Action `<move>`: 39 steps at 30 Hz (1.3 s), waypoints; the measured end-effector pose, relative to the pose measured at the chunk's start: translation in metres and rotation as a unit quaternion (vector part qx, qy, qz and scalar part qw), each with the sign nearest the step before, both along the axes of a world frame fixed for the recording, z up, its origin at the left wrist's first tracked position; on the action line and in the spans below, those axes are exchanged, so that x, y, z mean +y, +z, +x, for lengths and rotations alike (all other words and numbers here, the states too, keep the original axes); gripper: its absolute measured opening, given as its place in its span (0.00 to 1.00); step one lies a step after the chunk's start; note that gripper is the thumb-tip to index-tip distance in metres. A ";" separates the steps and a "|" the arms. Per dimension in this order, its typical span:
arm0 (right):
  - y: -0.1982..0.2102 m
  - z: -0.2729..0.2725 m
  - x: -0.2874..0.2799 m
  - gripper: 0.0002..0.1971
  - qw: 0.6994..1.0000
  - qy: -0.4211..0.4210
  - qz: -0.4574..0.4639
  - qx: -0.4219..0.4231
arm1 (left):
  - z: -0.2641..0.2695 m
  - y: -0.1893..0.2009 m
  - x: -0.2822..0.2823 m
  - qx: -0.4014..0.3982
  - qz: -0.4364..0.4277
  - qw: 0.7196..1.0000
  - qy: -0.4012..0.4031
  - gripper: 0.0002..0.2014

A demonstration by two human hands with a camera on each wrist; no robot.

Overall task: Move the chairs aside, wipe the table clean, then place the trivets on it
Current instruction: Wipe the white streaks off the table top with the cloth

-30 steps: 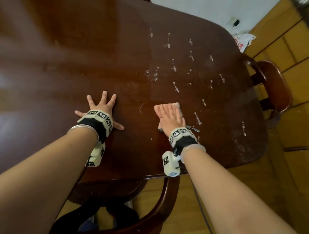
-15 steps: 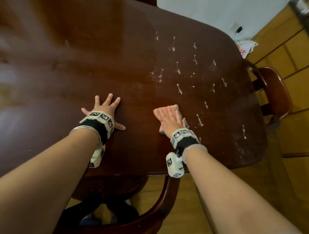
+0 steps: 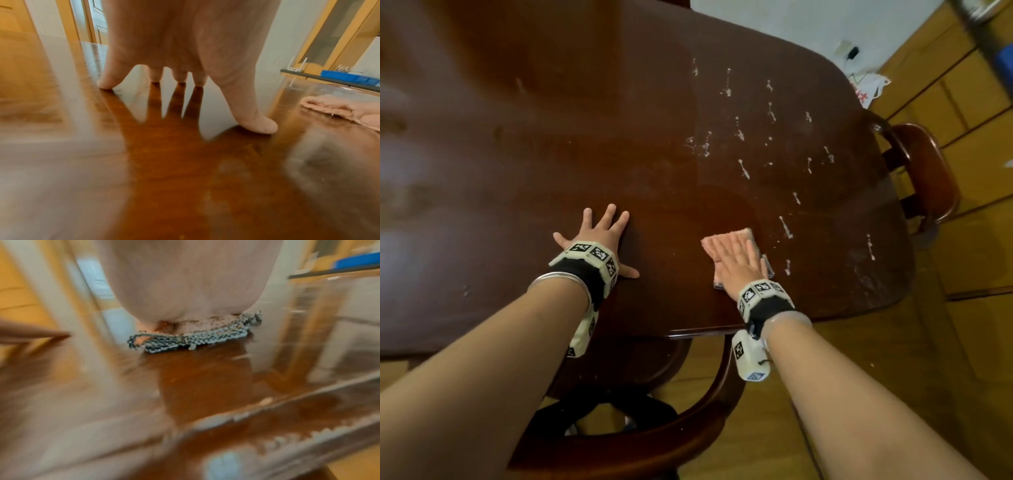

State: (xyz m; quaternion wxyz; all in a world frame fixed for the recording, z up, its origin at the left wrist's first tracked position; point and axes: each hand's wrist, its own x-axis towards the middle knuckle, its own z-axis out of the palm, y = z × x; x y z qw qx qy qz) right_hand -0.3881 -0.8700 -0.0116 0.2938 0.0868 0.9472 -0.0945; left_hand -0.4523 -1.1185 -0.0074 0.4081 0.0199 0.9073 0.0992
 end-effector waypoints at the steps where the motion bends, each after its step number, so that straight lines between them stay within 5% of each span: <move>1: 0.000 -0.004 -0.004 0.25 0.999 -0.035 0.002 -0.008 | 0.002 0.000 -0.001 0.002 0.002 1.000 0.001 0.63; 4: -0.003 -0.017 -0.048 0.28 0.998 -0.060 -0.010 -0.022 | 0.002 -0.001 0.000 0.007 0.005 1.000 0.003 0.63; 9: -0.011 0.013 -0.071 0.28 0.996 0.083 -0.027 0.010 | 0.003 -0.005 -0.001 0.023 0.000 1.000 -0.002 0.63; 14: -0.006 0.027 -0.004 0.26 0.998 -0.065 0.008 -0.003 | 0.005 -0.004 -0.001 0.026 0.001 1.000 0.000 0.62; 17: -0.007 0.000 -0.021 0.28 0.991 -0.133 -0.008 -0.015 | 0.004 -0.003 0.001 0.022 0.000 1.000 0.001 0.62; 22: -0.010 -0.008 -0.084 0.30 0.998 0.044 -0.039 0.000 | 0.002 -0.005 0.000 0.023 -0.003 1.000 0.002 0.62; 25: -0.010 0.020 -0.063 0.29 0.993 0.108 -0.036 0.015 | 0.003 -0.005 0.000 0.027 -0.003 1.000 -0.001 0.63; 29: -0.004 0.031 0.005 0.27 1.000 -0.012 -0.011 -0.004 | 0.004 -0.001 0.002 0.026 -0.004 1.000 0.007 0.63; 32: -0.005 0.028 0.005 0.27 0.998 -0.061 0.007 -0.014 | 0.008 0.003 0.014 0.009 -0.003 1.000 0.026 0.64; 36: -0.009 0.045 -0.036 0.29 0.999 0.035 -0.021 0.008 | 0.033 0.003 0.063 -0.026 0.021 0.999 -0.024 0.64; 39: -0.011 0.064 -0.002 0.30 0.998 0.059 -0.032 0.016 | 0.043 0.001 0.090 -0.038 0.030 0.999 -0.007 0.65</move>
